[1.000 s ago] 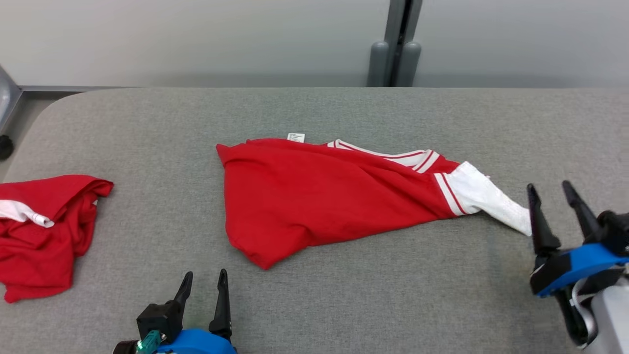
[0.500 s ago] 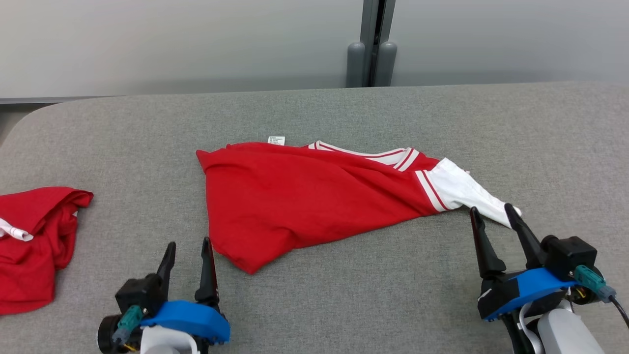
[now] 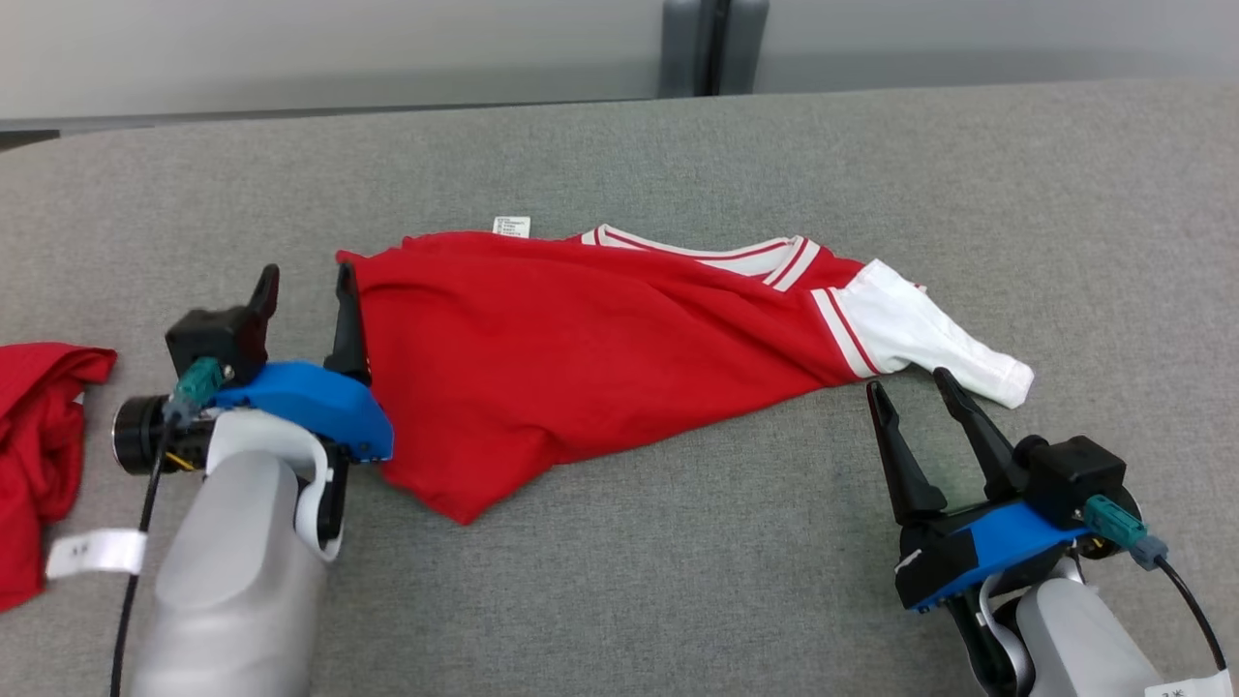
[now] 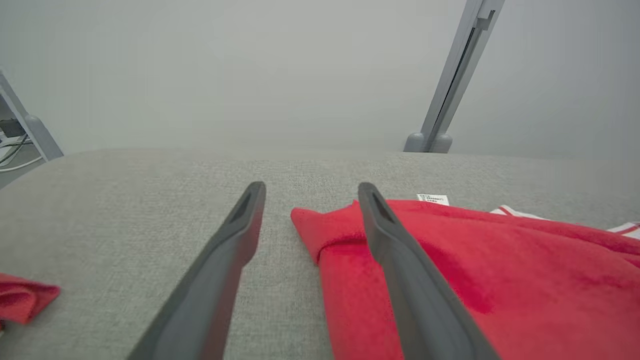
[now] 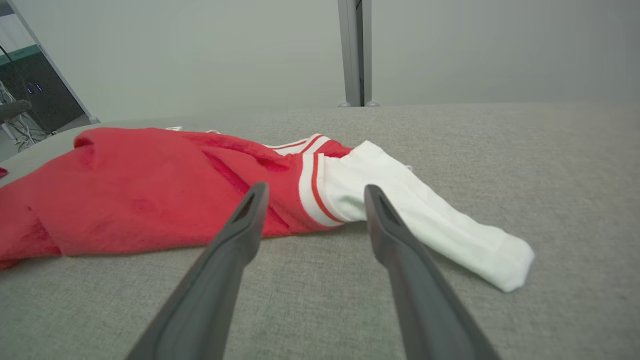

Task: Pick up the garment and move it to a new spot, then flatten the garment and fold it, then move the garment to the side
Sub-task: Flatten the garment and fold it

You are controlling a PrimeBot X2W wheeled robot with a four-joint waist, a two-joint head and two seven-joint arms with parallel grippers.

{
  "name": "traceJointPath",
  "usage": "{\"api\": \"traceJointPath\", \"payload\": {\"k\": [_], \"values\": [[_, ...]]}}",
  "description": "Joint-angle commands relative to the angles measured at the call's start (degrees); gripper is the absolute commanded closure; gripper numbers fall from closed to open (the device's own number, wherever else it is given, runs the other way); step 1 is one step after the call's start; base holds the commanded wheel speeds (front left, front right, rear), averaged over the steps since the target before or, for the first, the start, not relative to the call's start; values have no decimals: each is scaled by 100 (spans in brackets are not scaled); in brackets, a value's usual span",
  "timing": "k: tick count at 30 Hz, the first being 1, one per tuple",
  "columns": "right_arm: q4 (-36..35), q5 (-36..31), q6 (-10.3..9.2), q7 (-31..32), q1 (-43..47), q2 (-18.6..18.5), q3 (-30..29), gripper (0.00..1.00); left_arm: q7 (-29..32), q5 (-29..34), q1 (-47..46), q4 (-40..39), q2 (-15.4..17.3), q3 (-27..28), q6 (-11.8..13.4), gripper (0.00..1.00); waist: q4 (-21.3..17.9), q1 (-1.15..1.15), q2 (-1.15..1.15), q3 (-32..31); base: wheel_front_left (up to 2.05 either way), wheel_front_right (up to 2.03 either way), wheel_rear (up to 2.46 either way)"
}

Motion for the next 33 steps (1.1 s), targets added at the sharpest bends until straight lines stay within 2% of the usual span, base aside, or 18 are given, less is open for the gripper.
{"api": "traceJointPath", "payload": {"k": [1,7,12,23,24,25,26,33], "values": [[-14,27,0,0,-64,-30,16,0,30,28,-173,86,20,-12,-10,0,0,0,0,44,0,0,0],[-74,61,0,0,-241,-42,126,0,261,-88,-1045,1038,186,33,-37,0,-176,0,0,425,0,0,0],[-115,65,0,0,-349,-15,161,0,493,-67,-1434,1670,269,21,194,0,-272,0,0,635,0,0,0],[-109,83,0,0,-476,4,221,0,513,12,-1689,2350,181,-264,-26,0,-343,0,0,792,0,0,0],[-105,78,0,0,-488,3,226,0,478,36,-1699,2371,183,-298,-37,7,-345,0,0,796,0,0,0],[-103,79,0,0,-507,9,227,0,452,63,-1712,2389,181,-347,-58,64,-344,0,0,801,0,0,0],[-103,73,0,0,-519,15,233,0,407,79,-1727,2404,179,-392,-65,100,-341,0,0,804,0,0,0],[-50,106,0,0,-514,70,235,0,-17,170,-1907,2036,249,-508,-54,100,-307,0,0,725,0,0,0]]}}
